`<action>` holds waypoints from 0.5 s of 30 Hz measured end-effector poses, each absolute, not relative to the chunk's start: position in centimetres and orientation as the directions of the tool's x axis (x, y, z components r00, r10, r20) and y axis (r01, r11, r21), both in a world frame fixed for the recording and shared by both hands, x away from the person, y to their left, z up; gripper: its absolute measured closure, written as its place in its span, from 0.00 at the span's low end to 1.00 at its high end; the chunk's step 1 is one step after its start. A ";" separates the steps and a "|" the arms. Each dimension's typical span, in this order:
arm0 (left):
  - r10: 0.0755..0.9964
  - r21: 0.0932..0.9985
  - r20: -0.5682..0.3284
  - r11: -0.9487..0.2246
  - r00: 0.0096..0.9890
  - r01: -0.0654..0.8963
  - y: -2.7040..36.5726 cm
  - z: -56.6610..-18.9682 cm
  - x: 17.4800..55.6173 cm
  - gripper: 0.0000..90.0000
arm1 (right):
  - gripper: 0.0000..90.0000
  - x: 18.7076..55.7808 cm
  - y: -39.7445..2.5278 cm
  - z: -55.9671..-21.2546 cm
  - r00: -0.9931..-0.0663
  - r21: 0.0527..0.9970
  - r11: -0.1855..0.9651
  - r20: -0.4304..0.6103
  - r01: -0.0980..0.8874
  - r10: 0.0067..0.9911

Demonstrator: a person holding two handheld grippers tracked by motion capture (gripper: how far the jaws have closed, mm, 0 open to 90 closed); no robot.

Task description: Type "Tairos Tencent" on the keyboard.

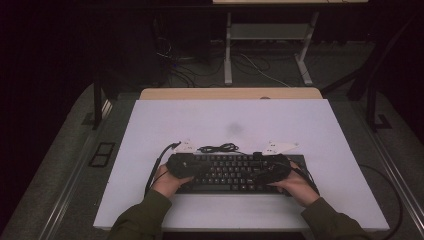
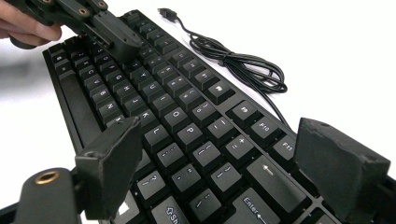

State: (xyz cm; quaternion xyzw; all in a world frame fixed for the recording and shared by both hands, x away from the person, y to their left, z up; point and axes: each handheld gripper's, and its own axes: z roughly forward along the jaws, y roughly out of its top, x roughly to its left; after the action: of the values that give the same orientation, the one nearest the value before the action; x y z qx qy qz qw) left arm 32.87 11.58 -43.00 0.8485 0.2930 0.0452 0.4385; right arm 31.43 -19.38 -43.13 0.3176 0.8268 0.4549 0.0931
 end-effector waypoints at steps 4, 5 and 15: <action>0.534 0.776 -0.181 -0.439 0.826 0.453 11.7 -42.9 32.8 0.91 | 0.17 31.4 -19.8 -43.1 -0.778 0.813 0.379 0.137 0.442 0.613; 0.534 0.779 -0.182 -0.434 0.825 0.453 11.7 -42.8 32.7 0.89 | 0.17 31.4 -19.9 -43.0 -0.774 0.814 0.374 0.138 0.444 0.617; 0.529 0.809 -0.163 -0.412 0.833 0.420 12.7 -42.1 31.9 0.60 | 0.17 30.8 -21.7 -43.0 -0.754 0.819 0.354 0.139 0.452 0.642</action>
State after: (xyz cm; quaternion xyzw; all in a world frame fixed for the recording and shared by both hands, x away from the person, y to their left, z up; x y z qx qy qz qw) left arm 31.88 12.68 -42.13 0.8383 0.2829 0.0588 0.4624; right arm 30.80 -21.65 -43.05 0.3351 0.8162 0.4592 0.1034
